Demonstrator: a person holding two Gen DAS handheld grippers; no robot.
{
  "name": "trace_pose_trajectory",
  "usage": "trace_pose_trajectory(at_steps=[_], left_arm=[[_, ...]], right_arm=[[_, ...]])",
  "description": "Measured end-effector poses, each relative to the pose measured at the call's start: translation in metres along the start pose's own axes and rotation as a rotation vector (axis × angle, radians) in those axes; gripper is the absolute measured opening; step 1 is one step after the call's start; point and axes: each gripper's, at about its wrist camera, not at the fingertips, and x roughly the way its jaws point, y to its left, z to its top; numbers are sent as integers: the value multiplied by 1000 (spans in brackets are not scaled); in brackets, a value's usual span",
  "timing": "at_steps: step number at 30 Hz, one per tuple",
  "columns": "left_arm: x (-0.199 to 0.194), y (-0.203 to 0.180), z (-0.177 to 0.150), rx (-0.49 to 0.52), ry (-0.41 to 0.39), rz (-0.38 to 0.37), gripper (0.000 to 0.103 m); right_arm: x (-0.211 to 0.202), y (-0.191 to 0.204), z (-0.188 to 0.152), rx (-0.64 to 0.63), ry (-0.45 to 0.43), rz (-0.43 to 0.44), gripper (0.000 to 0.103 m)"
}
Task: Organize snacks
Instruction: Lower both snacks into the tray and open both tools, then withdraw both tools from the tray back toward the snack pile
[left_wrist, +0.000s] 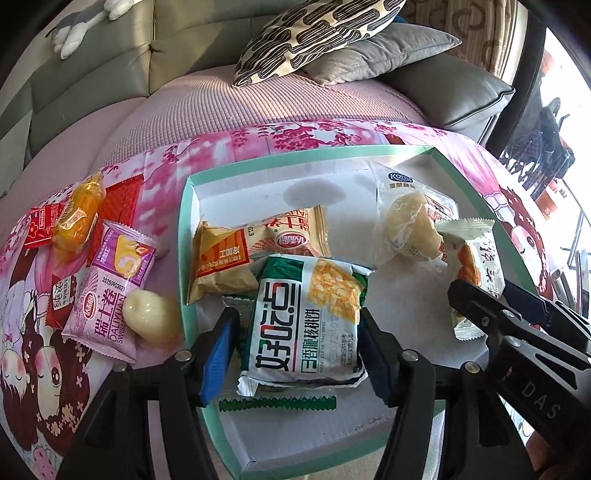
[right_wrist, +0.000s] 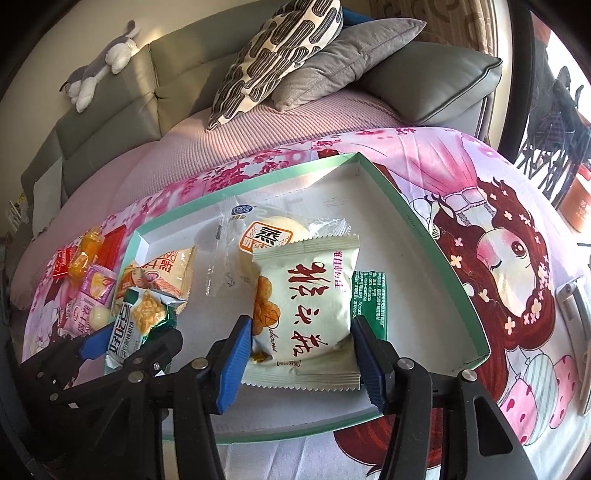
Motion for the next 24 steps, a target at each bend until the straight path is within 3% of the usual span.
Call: trace_pose_trajectory(at_steps=[24], left_arm=[[-26,13,6,-45,-38,-29,69]], right_arm=[[-19,-1,5,6,-49,16,60]])
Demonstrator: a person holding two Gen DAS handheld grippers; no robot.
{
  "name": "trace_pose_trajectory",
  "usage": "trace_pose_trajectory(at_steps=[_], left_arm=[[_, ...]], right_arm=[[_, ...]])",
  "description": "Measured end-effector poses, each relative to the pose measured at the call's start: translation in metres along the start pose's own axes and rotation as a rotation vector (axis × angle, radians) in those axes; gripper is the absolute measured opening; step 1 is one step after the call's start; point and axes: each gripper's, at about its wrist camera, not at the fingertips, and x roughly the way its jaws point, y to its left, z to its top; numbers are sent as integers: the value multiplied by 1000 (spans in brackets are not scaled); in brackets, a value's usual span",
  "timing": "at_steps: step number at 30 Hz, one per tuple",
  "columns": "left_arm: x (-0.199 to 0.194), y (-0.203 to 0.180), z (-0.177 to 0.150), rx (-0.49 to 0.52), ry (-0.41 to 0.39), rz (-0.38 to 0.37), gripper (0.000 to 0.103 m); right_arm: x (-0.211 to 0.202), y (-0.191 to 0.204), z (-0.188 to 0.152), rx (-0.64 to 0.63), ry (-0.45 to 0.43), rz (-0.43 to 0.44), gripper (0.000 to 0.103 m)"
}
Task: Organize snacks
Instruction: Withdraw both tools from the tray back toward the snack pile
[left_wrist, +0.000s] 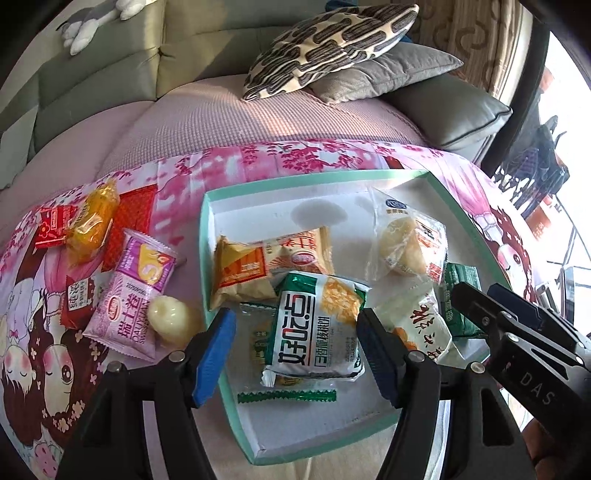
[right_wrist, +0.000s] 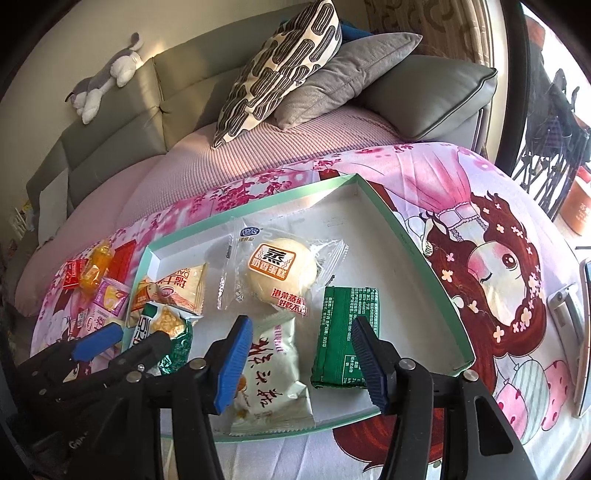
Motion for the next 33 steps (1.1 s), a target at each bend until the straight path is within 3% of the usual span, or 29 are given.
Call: trace_pose_trajectory(at_steps=[8,14,16,24,31,33], left_arm=[[-13,31,2,-81,-36,32,69],[-11,58,1,-146,-31,93,71],[-11,66,0,-159,-31,116,84],[-10,90,-5,-209,-30,189,88],[-11,94,-7,-198,-41,232,92],[-11,94,-7,-197,-44,236,93]], right_arm=[[2,0,0,-5,7,1,60],[6,7,-2,-29,21,4,67],[8,10,-3,-33,26,9,67],[12,28,-6,-85,34,44,87],[13,32,-7,-102,29,38,89],[13,32,-7,-100,26,38,102]])
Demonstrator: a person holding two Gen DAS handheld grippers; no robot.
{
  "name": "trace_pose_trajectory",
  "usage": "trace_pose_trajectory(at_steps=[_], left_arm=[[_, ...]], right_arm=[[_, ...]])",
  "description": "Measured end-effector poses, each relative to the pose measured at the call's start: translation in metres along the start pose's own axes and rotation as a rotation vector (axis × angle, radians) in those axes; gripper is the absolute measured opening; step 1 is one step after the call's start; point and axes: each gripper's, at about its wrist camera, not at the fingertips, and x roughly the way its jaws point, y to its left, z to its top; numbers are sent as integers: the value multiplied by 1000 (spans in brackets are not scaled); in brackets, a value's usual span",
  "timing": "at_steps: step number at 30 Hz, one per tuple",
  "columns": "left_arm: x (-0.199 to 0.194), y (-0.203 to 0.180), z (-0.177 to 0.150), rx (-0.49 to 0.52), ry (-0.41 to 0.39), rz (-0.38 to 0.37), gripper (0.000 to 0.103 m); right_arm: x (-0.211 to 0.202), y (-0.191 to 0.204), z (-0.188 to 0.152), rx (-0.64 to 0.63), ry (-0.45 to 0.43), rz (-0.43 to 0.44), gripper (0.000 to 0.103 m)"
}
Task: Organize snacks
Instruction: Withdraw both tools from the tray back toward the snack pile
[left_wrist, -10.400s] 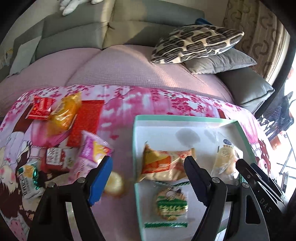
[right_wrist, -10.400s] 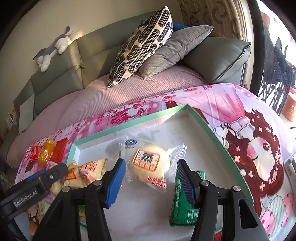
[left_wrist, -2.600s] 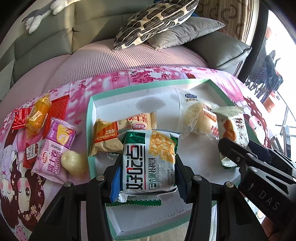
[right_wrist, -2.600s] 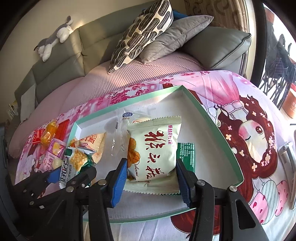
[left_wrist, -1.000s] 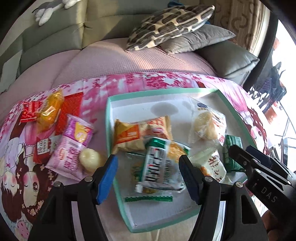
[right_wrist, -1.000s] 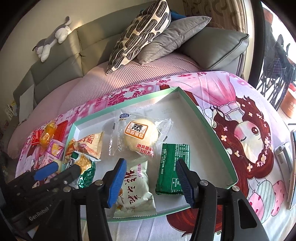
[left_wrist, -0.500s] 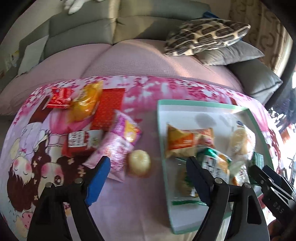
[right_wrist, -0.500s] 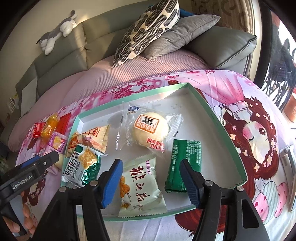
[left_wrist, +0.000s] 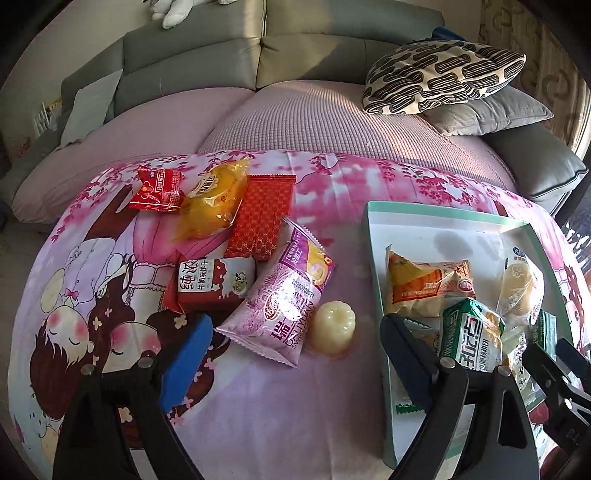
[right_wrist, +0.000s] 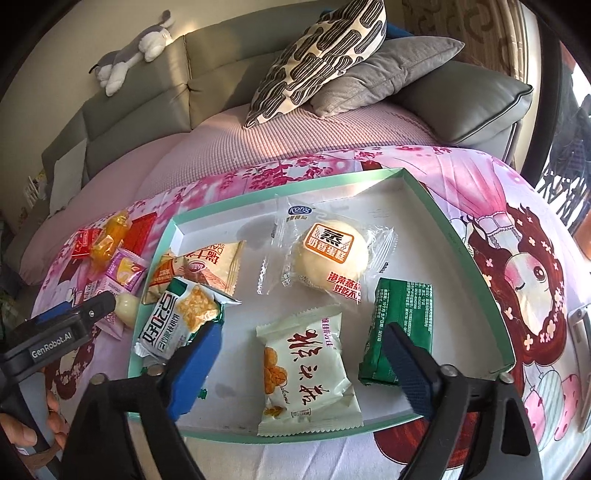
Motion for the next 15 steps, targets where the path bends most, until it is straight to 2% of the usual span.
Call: trace_pose_trajectory(at_steps=[2,4,15], left_arm=[[0,0,0,3,-2,6,94],[0,0,0,6,-6,13,100],[-5,4,1,-18,-53,4,101]], right_arm=[[-1,0,1,2,-7,1,103],[-1,-1,1,4,-13,0,103],[-4,-2,1,12,-43,-4,103]])
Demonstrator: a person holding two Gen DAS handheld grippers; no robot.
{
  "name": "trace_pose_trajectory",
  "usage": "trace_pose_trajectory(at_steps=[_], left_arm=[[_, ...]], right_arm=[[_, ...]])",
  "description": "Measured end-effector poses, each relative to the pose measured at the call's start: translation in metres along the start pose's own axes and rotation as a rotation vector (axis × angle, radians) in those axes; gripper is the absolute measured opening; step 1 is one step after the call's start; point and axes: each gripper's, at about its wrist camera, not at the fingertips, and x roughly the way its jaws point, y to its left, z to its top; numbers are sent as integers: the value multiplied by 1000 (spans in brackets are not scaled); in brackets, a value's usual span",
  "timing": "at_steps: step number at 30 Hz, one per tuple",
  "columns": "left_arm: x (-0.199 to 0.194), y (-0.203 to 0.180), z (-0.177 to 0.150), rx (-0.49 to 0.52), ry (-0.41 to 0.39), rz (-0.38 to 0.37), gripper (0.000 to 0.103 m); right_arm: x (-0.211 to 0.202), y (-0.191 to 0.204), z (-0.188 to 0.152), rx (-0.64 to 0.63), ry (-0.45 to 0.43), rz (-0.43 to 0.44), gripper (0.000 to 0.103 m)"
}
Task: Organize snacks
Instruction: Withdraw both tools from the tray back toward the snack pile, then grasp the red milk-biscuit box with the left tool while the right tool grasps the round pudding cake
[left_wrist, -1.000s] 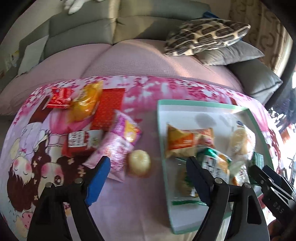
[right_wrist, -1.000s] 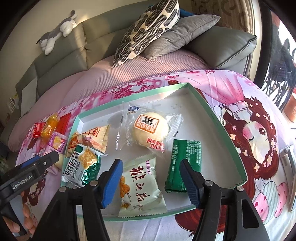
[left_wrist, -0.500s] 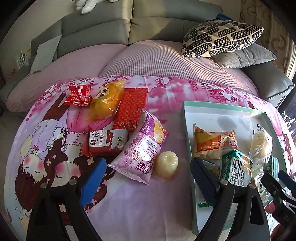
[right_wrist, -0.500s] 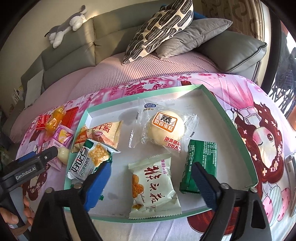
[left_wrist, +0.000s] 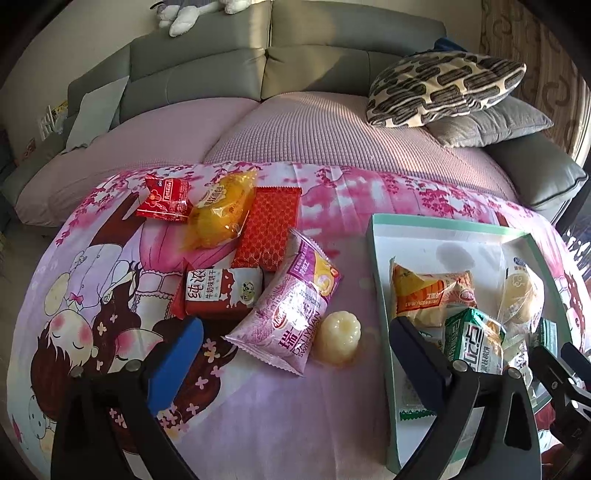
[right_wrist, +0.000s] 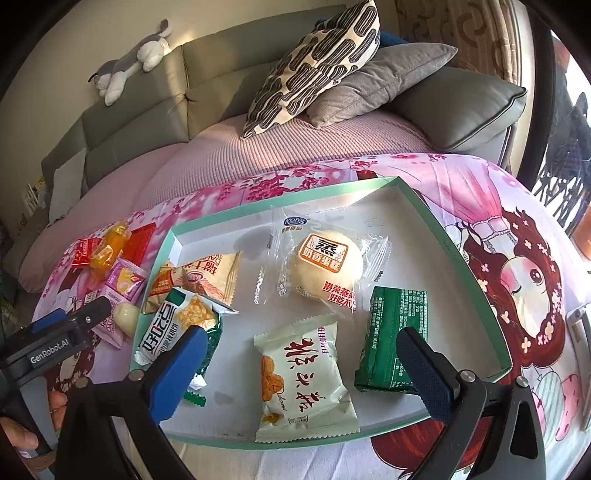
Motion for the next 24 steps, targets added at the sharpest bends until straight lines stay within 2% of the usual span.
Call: trace_pose_trajectory(at_steps=[8,14,18,24], left_arm=[[-10,24,3,-39,-60,30,101],[-14,62,4,-107,-74,85,101],[-20,85,2,-149,-84,123,101],[-25,112,1,-185,-80,146,101]], right_arm=[[-2,9,-1,3,-41,27,103],[-5,35,1,-82,-61,64,103],[-7,56,0,-104,-67,141,103],[-7,95,-3,-153,-64,212,103]])
